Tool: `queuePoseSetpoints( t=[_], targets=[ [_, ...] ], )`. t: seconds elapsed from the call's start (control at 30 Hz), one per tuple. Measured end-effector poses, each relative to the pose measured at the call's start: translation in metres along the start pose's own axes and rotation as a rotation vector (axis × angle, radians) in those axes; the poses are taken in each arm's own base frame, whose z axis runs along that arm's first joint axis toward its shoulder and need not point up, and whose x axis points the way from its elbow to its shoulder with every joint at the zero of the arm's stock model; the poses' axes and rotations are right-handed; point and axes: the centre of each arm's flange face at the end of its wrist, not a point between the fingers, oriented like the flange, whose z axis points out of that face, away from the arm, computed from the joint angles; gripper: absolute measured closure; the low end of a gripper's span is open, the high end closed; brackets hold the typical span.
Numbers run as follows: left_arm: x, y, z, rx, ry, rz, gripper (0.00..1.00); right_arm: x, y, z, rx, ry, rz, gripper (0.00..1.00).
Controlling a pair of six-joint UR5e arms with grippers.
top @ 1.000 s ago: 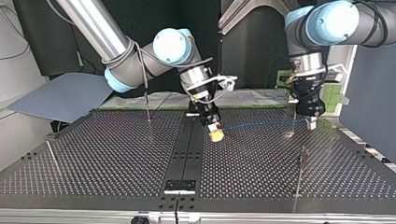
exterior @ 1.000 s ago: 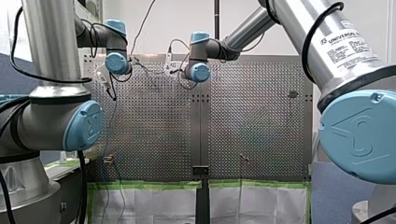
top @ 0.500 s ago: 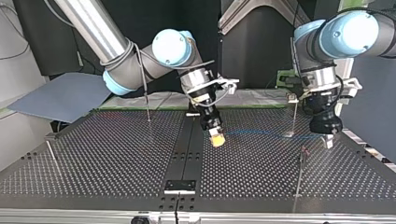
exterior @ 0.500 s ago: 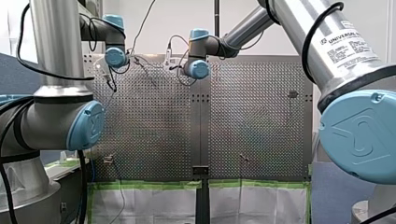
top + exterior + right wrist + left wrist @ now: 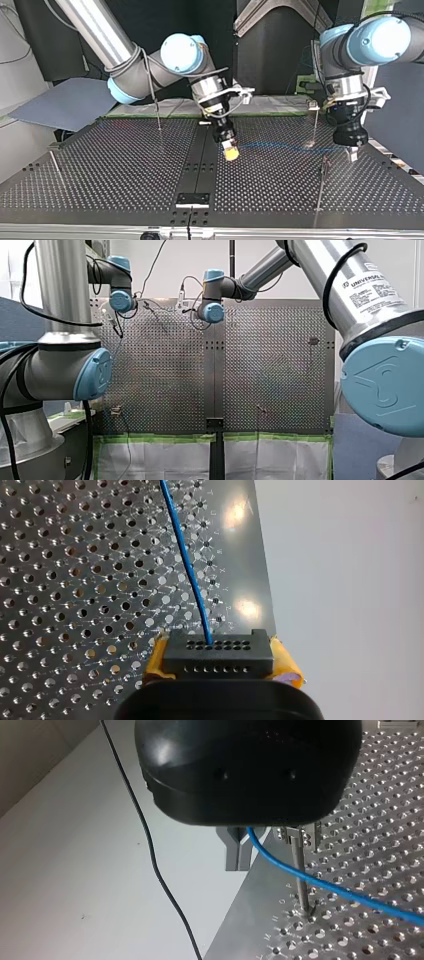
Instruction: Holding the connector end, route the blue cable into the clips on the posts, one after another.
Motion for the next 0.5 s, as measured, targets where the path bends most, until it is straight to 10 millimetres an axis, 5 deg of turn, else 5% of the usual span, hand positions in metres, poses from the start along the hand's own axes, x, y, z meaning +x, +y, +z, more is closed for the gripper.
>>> queuePoseSetpoints(
  t=[0.5],
  targets=[
    [0.002,0.014,0.026,0.077,-0.029,-0.072,1.0,-0.021,0.007,0.002,-0.01,-0.026,-0.001,1.0]
  ],
)
